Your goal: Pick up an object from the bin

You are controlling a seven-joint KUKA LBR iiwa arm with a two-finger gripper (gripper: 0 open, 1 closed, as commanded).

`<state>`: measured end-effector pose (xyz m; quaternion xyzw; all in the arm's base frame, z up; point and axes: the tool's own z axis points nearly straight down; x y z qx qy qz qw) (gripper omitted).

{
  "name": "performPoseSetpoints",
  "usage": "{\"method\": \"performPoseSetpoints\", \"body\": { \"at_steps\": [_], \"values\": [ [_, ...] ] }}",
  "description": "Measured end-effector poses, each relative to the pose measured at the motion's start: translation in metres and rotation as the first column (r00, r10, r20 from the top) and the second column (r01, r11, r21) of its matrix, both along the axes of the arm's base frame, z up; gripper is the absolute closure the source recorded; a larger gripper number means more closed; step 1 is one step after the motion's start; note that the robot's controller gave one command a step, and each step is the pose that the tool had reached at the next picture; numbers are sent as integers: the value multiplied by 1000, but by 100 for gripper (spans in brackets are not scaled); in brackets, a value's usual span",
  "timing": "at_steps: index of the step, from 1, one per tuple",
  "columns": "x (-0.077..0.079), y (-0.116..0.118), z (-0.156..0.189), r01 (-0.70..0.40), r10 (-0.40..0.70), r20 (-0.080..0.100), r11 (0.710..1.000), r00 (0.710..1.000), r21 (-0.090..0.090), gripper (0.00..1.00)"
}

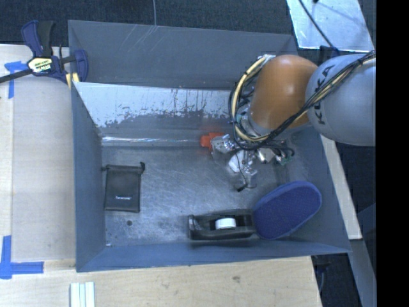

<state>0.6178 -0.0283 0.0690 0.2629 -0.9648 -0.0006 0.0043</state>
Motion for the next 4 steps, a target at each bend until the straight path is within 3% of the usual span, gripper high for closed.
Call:
{"method": "performPoseSetpoints", "body": {
  "at_steps": [1, 2, 3, 4],
  "values": [
    [-5, -71, 20, -37, 37, 17, 999, 999, -1, 0],
    [7, -31, 1, -75, 75, 11, 997, 997, 1, 0],
    [8, -31, 2, -73, 72, 14, 997, 997, 2, 100],
    [-3, -45, 133, -183, 183, 21, 983, 983, -2, 100]
  ]
}}
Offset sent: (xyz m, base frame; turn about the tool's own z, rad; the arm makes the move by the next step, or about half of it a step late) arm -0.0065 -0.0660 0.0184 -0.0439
